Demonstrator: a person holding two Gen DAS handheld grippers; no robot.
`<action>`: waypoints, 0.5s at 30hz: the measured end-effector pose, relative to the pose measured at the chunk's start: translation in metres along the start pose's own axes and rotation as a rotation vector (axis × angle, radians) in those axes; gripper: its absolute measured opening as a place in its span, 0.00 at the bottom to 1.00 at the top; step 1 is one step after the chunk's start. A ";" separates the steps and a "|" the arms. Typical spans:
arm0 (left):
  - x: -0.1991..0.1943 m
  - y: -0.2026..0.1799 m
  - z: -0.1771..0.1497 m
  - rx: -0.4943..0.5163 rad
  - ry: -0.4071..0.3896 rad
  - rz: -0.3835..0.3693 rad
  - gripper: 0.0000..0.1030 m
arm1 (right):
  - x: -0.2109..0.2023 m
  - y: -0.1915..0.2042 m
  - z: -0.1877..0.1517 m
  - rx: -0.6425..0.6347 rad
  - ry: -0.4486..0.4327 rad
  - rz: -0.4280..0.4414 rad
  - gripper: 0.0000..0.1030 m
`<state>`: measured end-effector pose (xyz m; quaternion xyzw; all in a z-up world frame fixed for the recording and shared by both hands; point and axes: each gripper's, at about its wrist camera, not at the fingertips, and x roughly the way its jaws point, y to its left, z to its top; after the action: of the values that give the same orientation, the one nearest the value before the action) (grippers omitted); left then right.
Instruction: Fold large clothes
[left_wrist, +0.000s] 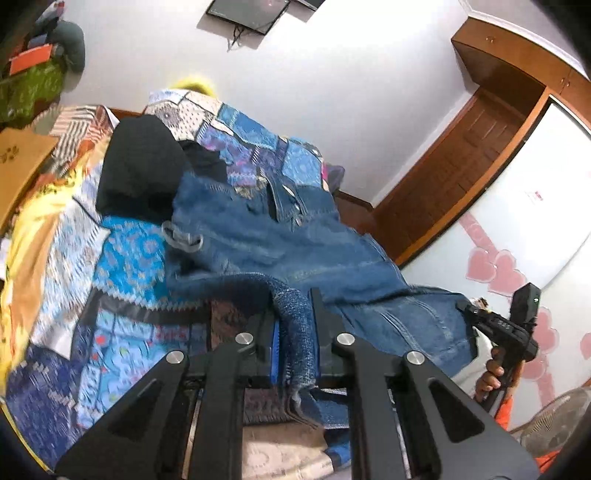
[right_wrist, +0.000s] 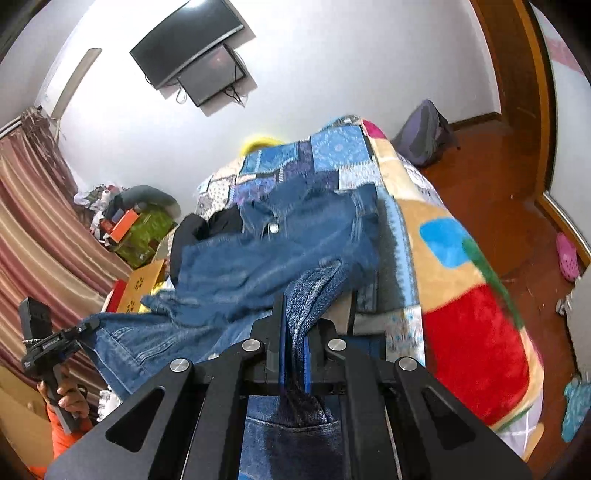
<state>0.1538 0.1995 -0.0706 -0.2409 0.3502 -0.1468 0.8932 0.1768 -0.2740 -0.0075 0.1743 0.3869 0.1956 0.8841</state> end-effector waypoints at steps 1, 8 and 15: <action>0.004 0.002 0.005 -0.004 -0.002 0.003 0.11 | 0.002 -0.002 0.003 0.007 0.000 0.000 0.06; 0.055 0.036 0.069 -0.062 -0.027 0.095 0.11 | 0.053 -0.015 0.062 0.031 0.012 -0.033 0.06; 0.151 0.095 0.119 -0.174 0.039 0.165 0.11 | 0.160 -0.058 0.109 0.190 0.115 -0.098 0.06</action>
<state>0.3528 0.2534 -0.1285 -0.2851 0.3974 -0.0465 0.8710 0.3710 -0.2643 -0.0634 0.2264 0.4620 0.1244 0.8484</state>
